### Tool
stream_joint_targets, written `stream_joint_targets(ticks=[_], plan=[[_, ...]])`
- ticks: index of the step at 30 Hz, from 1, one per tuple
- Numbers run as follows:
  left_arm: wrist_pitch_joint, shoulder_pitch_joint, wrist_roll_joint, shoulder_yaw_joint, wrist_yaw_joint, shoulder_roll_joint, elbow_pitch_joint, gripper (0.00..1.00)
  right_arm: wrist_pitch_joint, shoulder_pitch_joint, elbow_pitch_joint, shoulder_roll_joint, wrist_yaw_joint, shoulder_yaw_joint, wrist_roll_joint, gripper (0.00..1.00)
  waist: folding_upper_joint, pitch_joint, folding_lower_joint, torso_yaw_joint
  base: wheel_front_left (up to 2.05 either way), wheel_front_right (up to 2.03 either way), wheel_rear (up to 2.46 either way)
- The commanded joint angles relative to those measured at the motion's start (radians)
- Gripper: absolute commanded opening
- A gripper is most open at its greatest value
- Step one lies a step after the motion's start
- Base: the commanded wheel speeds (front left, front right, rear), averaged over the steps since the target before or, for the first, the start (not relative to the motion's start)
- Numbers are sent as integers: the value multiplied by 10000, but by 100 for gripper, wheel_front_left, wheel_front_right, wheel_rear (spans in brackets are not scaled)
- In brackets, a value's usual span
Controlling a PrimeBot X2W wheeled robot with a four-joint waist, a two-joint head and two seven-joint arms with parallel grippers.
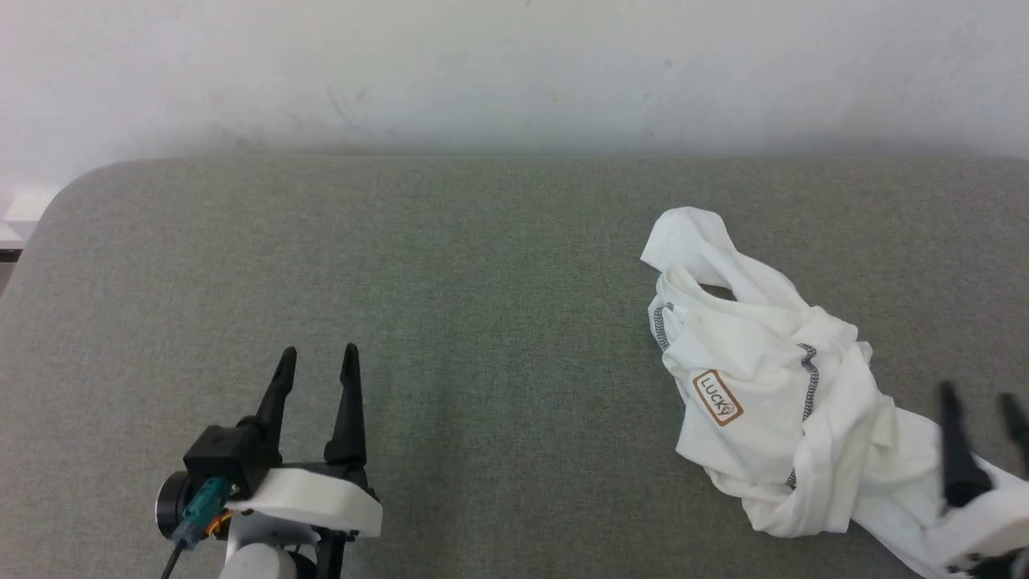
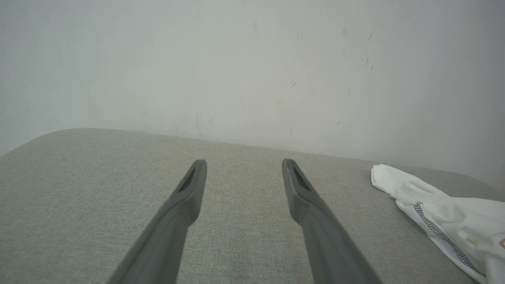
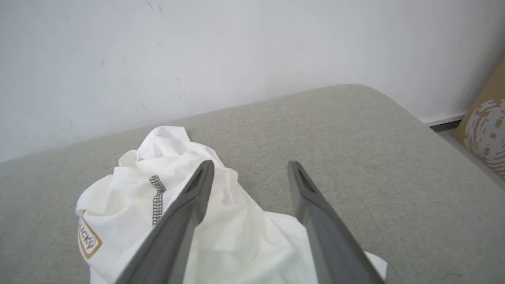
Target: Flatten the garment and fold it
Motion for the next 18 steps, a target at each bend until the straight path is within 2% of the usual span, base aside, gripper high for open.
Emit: stream_joint_targets(ticks=[1, 4, 7, 11, 14, 15, 16, 18], plan=[[-47, 160, 121, 20, -65, -27, 47, 100, 10, -82, 159, 32, -7, 287, 0, 100, -1, -49, 0, -6, 0, 0, 0], [-47, 196, 101, 27, -55, -28, 71, 100, 523, -245, 582, -11, -7, 1359, -156, 100, -1, -94, 0, -25, 0, 0, 0], [-47, 184, 82, -20, -46, -30, 79, 100, 1192, -664, 1116, -390, -7, 2283, -40, 100, -1, -82, 0, -37, 0, 0, 0], [-47, 118, 49, -80, -55, -32, 84, 100, 1740, -1342, 1974, -811, -7, 2669, -25, 100, -1, -15, 0, -2, 0, 0, 0], [-47, 74, 18, -117, -68, -33, 106, 100, 2081, -1643, 2557, -856, -7, 2704, -102, 100, -1, 20, 0, 54, 0, 0, 0], [-47, 70, 10, -118, -70, -33, 109, 100, 2198, -1710, 2665, -866, -7, 2854, -14, 46, -1, 30, 0, 67, 0, 0, 0], [-47, 68, 3, -117, -70, -34, 118, 100, 2261, -1767, 2712, -867, -7, 3010, 113, 0, -1, 36, 0, 79, 0, 0, 0], [-47, 67, -10, -94, -59, -34, 134, 100, 2338, -1846, 2715, -887, -7, 3361, 331, 0, -1, 40, 0, 72, 0, 0, 0]])
